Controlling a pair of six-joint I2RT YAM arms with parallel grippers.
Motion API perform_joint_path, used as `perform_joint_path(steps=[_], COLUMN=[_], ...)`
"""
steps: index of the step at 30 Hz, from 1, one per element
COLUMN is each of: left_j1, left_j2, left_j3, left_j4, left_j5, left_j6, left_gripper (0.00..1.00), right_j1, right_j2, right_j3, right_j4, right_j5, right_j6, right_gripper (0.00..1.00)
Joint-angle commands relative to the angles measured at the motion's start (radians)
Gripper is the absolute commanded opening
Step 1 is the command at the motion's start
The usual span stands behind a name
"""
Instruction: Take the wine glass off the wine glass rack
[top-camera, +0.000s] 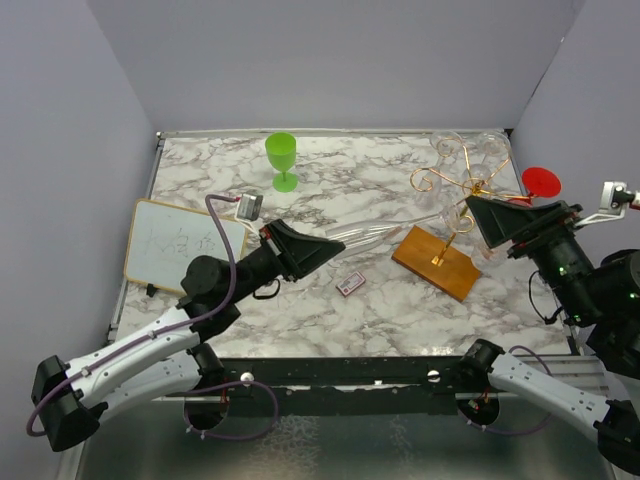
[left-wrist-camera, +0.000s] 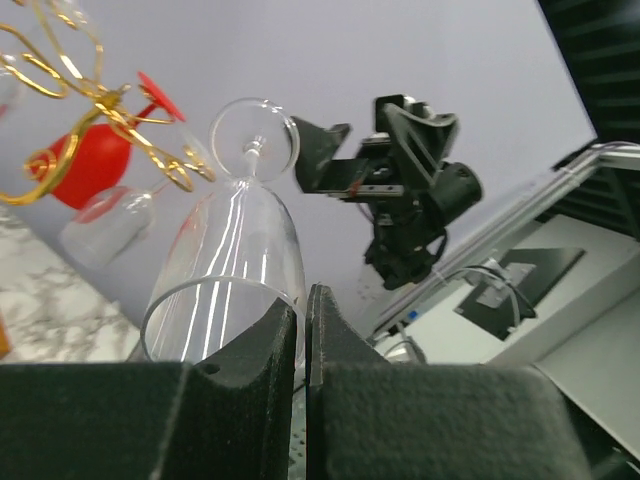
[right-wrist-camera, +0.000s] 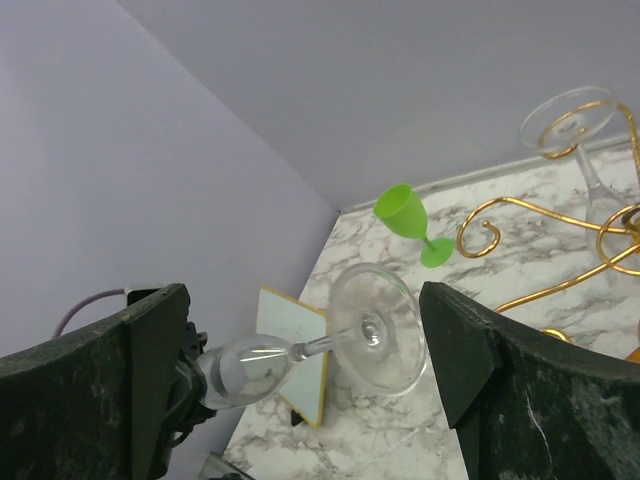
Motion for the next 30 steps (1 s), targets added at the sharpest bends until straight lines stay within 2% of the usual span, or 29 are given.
perform_joint_path(steps=[1, 4, 8, 14, 18, 21, 24, 26, 30], left_j1=[-0.001, -0.001, -0.001, -0.001, 0.004, 0.051, 0.162, 0.238, 0.335], left_j2=[-0.106, -0.124, -0.056, 0.187, 0.364, 0.472, 0.576, 0.634, 0.751], left_j3=[0.15, 0.295, 0.49, 0.808, 0.98, 1.077, 1.156, 1.18, 1.246], left_j4=[-0.374, -0.733, -1.087, -1.464, -1.633, -1.699, -1.746, -1.75, -1.75], left_j5=[-0.128, -0.275, -0.448, -0.636, -0.722, -0.688, -0.562, -0.477, -0.413], left_j6=[0.228, 0.39, 0.535, 0.735, 0.839, 0.917, 0.994, 1.035, 1.083], left_gripper=[0.0, 0.0, 0.0, 0.0, 0.0, 0.0, 0.0, 0.0, 0.0], right_j1=[0.002, 0.003, 0.003, 0.003, 0.003, 0.003, 0.003, 0.003, 0.003], right_j2=[-0.01, -0.027, -0.073, -0.094, -0.08, -0.061, -0.052, -0.052, -0.05], right_j3=[0.084, 0.102, 0.095, 0.101, 0.117, 0.14, 0.152, 0.152, 0.155], right_j4=[0.012, 0.009, 0.027, 0.016, -0.001, -0.025, -0.042, -0.048, -0.061], right_j5=[0.097, 0.143, 0.181, 0.207, 0.196, 0.185, 0.174, 0.17, 0.166], right_j6=[-0.148, -0.214, -0.275, -0.332, -0.365, -0.387, -0.407, -0.418, -0.431], right_gripper=[1.0, 1.0, 1.0, 1.0, 1.0, 1.0, 1.0, 1.0, 1.0])
